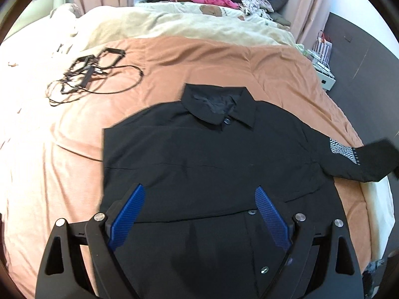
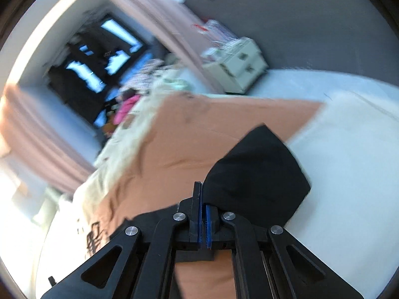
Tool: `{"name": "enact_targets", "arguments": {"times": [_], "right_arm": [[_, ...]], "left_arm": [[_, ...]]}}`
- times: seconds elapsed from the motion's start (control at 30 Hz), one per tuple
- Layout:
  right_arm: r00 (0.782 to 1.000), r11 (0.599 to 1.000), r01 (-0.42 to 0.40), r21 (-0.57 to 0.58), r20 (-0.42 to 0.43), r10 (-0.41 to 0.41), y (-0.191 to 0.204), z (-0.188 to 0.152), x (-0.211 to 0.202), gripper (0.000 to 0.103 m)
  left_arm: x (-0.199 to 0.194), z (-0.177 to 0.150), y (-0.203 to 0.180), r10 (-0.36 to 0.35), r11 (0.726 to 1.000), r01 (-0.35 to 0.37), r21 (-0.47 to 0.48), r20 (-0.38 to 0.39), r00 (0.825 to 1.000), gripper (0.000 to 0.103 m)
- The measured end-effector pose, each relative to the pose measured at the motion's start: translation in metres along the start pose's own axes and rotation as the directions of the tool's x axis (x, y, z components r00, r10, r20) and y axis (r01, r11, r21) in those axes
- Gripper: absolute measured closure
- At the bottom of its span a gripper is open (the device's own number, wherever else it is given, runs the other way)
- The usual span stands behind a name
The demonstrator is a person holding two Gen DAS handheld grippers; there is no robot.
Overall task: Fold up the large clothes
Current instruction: 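Lift the printed sleeve with the right gripper across the shirt body, open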
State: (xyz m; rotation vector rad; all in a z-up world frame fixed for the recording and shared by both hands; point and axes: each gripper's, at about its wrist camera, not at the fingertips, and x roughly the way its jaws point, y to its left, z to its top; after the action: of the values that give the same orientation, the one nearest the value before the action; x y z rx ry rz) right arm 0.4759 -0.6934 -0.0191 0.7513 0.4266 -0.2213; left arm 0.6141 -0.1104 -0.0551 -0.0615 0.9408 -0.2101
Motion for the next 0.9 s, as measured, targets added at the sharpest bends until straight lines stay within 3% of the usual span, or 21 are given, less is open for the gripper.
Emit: {"name": "enact_targets", "arguments": {"times": [0.17, 0.43, 0.9], "right_arm": [[0.997, 0.991, -0.076, -0.106, -0.017, 0.075, 0.083, -0.001, -0.005, 0.100], [0.988, 0.966, -0.145, -0.215, -0.077, 0.131, 0.193, -0.022, 0.010, 0.100], [0.957, 0.906, -0.261, -0.332, -0.214, 0.197, 0.327, -0.103, 0.055, 0.100]], "left_arm": [[-0.027, 0.003, 0.031, -0.001, 0.999, 0.003, -0.035, 0.039, 0.999, 0.011], [-0.051, -0.006, 0.085, 0.006, 0.997, -0.001, -0.080, 0.058, 0.998, 0.011], [-0.069, -0.027, 0.175, 0.042, 0.992, -0.034, -0.123, 0.060, 0.997, 0.011]]}}
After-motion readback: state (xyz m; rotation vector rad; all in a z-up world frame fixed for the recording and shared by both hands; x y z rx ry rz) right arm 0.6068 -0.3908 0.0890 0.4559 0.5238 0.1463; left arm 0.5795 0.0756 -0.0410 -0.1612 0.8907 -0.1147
